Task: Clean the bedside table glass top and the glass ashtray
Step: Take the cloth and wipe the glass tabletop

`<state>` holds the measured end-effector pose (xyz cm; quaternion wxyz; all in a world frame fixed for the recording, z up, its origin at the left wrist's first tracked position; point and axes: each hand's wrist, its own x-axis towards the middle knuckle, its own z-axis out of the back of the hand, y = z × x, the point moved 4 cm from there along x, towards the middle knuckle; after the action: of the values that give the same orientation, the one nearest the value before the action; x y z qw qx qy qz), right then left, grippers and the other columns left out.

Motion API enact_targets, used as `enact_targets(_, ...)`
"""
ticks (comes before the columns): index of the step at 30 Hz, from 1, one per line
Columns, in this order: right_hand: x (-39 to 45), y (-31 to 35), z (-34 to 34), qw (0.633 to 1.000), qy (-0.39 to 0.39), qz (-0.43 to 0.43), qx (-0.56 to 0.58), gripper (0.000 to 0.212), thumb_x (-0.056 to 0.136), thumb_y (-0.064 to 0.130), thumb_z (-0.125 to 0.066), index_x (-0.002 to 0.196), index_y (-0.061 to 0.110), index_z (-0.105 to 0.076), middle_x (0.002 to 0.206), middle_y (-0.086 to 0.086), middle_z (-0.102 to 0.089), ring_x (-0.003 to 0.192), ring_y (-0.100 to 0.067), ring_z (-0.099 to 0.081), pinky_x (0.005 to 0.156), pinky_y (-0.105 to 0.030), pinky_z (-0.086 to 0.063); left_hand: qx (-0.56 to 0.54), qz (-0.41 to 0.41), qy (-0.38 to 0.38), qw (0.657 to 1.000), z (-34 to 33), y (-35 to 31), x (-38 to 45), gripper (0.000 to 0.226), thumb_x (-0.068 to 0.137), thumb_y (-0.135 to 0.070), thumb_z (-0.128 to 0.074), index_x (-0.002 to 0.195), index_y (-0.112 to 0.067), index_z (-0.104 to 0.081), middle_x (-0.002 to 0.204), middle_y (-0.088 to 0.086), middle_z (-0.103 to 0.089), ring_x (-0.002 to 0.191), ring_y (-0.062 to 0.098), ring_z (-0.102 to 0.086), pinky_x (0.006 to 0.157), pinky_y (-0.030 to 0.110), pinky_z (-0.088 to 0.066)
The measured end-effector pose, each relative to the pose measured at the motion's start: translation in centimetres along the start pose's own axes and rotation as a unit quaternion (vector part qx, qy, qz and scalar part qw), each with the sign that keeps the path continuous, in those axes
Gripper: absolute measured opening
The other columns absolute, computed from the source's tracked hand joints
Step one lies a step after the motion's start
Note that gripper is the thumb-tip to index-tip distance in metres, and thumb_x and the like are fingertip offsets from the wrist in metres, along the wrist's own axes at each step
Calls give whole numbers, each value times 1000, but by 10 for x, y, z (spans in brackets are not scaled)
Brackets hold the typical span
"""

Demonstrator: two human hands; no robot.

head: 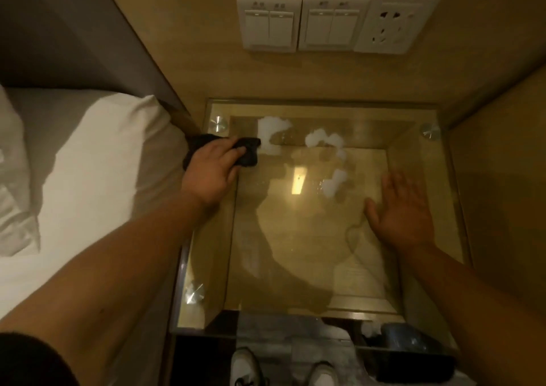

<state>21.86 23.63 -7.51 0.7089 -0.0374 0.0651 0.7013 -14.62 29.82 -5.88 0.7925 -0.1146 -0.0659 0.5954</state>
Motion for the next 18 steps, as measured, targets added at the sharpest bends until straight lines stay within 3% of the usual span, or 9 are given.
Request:
enact_targets(5, -2, 1, 4, 1000, 4, -7, 28, 75, 88, 53, -23, 148, 9, -23, 157, -14, -17, 145, -28, -11, 116, -44, -8, -27, 34, 17, 999, -16, -35, -123, 44, 86, -29, -50, 129, -22, -56, 138, 4, -54, 123, 30, -48, 101, 44, -37)
enact_targets(10, -1, 0, 3, 999, 17, -4, 26, 78, 88, 56, -17, 149, 7, -20, 158, -15, -14, 145, -29, -8, 117, -46, -10, -29, 48, 7, 998, -27, -80, -228, 44, 78, -26, -50, 122, -20, -58, 130, 5, -60, 115, 26, -47, 92, 43, -44)
enact_targets(16, -4, 0, -1, 999, 24, -2, 31, 76, 90, 56, -17, 149, 8, -18, 157, -17, -15, 145, -31, -11, 116, -46, -9, -25, 111, 9, 993, -28, -108, -284, 36, 80, -24, -52, 115, -23, -56, 105, 1, -65, 83, 24, -52, 65, 35, -43)
enact_targets(18, -5, -1, -1, 999, 20, -2, 27, 76, 90, 55, -17, 149, 8, -19, 157, -17, -17, 144, -32, -12, 116, -46, -9, -119, 200, 8, 972, -22, -112, -295, 27, 86, -17, -52, 111, -22, -59, 97, -1, -63, 82, 20, -54, 68, 29, -41)
